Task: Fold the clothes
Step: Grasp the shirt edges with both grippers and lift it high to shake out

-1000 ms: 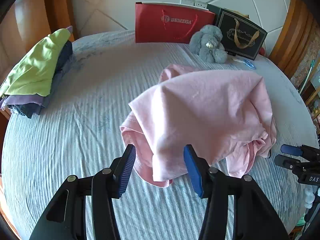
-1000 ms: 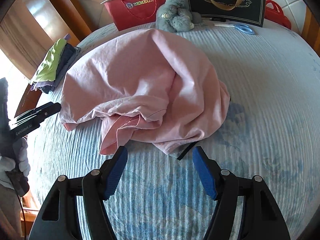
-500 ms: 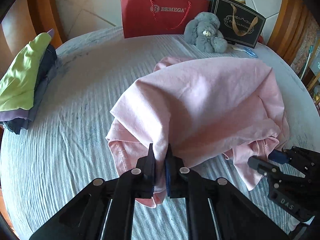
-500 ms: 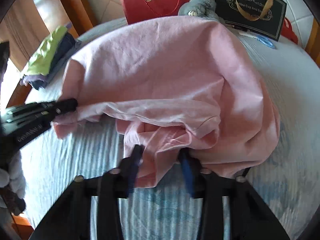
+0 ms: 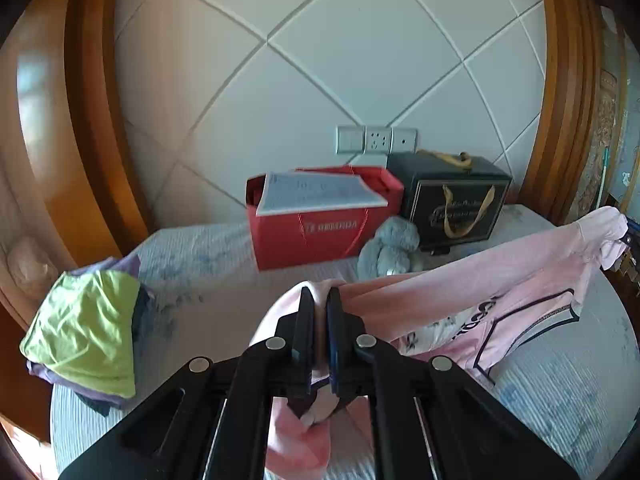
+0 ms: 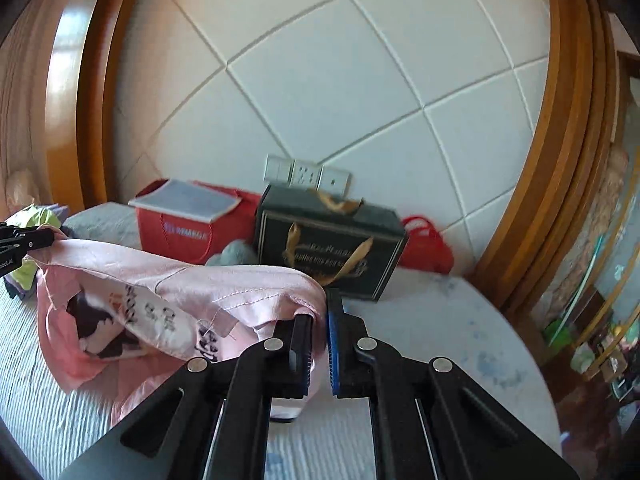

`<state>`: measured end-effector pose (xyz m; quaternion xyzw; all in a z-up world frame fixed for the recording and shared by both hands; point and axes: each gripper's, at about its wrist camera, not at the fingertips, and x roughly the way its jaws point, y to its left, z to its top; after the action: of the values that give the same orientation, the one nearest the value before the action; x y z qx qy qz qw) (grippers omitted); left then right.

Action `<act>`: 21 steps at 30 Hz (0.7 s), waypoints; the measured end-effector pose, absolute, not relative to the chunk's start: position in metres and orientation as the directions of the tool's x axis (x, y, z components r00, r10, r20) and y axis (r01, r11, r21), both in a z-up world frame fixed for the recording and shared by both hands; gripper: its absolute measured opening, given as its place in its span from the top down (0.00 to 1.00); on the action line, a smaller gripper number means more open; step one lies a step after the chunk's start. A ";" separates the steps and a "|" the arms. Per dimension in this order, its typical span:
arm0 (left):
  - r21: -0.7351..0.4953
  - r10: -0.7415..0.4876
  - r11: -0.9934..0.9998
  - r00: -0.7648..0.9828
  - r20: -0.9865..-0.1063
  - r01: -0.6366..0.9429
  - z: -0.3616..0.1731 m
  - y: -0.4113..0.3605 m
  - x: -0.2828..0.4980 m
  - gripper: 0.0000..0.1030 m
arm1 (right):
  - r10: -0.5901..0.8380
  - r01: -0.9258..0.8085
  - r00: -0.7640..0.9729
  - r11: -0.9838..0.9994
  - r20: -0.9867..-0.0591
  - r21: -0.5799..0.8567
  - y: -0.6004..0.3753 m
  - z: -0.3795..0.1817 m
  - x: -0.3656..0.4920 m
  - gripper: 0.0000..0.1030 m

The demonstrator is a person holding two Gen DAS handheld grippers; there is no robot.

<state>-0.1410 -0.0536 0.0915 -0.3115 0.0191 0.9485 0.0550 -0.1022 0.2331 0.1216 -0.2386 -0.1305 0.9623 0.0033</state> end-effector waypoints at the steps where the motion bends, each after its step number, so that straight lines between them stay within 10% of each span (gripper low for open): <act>1: 0.013 0.089 -0.993 -0.820 -0.565 -0.117 0.111 -0.048 -0.145 0.96 | 0.077 0.042 -0.907 -0.962 -0.415 -0.270 0.237 0.143 -0.102 0.95; 10: -0.006 0.172 -0.981 -0.861 -0.479 -0.192 0.167 -0.021 -0.102 0.96 | 0.039 0.038 -0.969 -0.951 -0.245 -0.305 0.276 0.224 -0.043 0.94; 21: 0.000 0.110 -0.977 -0.508 -0.854 -0.212 -0.049 0.000 -0.043 0.96 | -0.169 0.184 -0.573 -0.980 -0.802 0.076 0.334 -0.015 0.018 0.95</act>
<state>-0.0426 0.0002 -0.0491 -0.4873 0.0524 0.8667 0.0928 0.0178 0.3344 -0.0150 -0.4511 -0.0081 0.8869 -0.0996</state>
